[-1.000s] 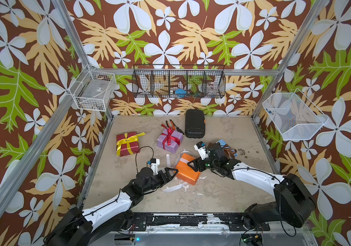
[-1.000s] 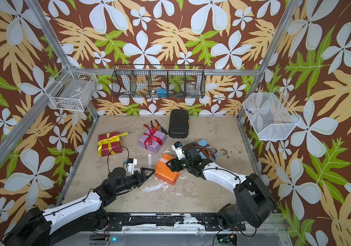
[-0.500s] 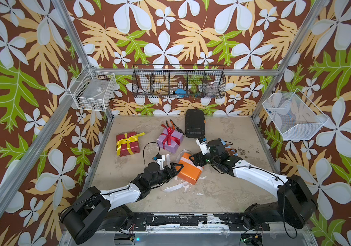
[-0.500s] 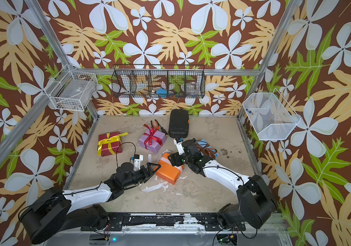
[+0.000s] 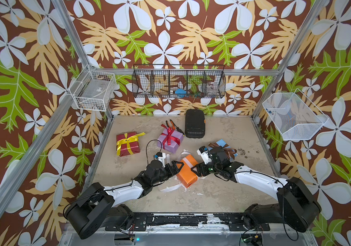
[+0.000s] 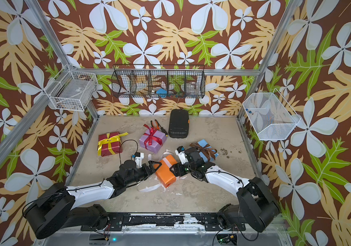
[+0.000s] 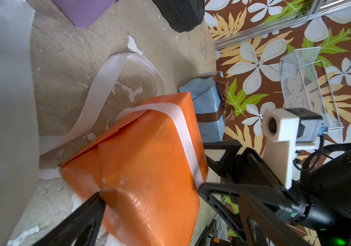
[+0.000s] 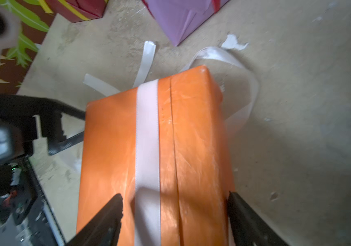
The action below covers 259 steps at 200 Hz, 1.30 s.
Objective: Untie the ribbon bows on the gift boxes
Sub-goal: Adjust the gift box at the center of the board.
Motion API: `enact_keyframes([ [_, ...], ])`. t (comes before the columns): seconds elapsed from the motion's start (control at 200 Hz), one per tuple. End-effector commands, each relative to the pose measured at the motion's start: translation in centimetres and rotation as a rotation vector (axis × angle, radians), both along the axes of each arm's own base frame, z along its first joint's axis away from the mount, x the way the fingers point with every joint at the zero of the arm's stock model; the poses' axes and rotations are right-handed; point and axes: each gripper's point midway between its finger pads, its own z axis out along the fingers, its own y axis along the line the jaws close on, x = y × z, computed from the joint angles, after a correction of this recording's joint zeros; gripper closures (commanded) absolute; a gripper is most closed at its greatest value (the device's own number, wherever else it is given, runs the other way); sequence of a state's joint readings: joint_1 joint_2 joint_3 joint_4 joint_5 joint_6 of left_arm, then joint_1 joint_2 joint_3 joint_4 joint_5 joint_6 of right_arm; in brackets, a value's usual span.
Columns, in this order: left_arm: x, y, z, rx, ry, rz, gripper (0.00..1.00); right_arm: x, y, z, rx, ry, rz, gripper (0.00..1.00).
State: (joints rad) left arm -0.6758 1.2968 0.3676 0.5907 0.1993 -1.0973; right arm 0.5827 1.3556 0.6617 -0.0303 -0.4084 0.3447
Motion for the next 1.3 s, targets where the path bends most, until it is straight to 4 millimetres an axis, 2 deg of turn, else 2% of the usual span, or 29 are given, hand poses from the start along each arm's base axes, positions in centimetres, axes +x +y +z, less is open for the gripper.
enact_keyframes([
  [0.0,0.6,0.8,-0.5,0.047,-0.003,0.016,0.00,-1.4,1.3,1.3,0.094,0.027,0.071,0.22],
  [0.13,1.4,2.3,-0.6,0.080,-0.013,0.053,0.00,-0.4,1.2,1.6,0.079,-0.008,0.058,0.22],
  [0.265,2.3,3.3,-0.4,0.152,-0.044,0.070,0.00,1.8,1.6,4.0,0.196,-0.020,0.035,0.25],
  [0.285,2.4,3.2,-0.3,0.156,-0.047,0.070,0.00,1.5,1.8,4.4,0.223,-0.010,0.053,0.26],
  [0.355,2.6,2.8,0.1,0.146,-0.055,0.057,0.00,1.5,1.7,4.6,0.251,-0.010,0.052,0.27],
  [0.591,3.0,1.3,-0.4,0.088,-0.029,0.024,0.00,1.5,1.7,2.8,0.222,0.037,0.054,0.27],
  [0.716,3.6,0.4,-0.1,0.066,-0.029,0.003,0.00,1.1,2.1,4.0,0.257,0.026,0.086,0.28],
  [0.791,4.0,0.0,0.3,0.059,-0.037,-0.001,0.00,0.7,2.2,4.1,0.257,0.033,0.104,0.28],
  [0.946,5.1,-0.5,1.2,0.073,-0.072,-0.005,0.00,2.2,0.4,2.5,0.080,-0.014,0.007,0.27],
  [1.031,5.2,-0.3,0.9,0.119,-0.077,-0.010,0.00,3.3,-0.8,2.8,-0.018,-0.058,-0.060,0.27],
  [1.121,4.8,0.9,0.3,0.213,-0.078,-0.006,0.00,3.0,-0.7,3.9,-0.041,-0.084,-0.047,0.32],
  [1.201,3.9,1.6,0.0,0.249,-0.070,-0.018,0.00,1.7,0.1,4.0,-0.069,-0.071,-0.004,0.36],
  [1.291,2.6,1.3,0.0,0.248,-0.076,-0.046,0.09,0.5,0.7,3.5,-0.059,-0.033,0.015,0.43],
])
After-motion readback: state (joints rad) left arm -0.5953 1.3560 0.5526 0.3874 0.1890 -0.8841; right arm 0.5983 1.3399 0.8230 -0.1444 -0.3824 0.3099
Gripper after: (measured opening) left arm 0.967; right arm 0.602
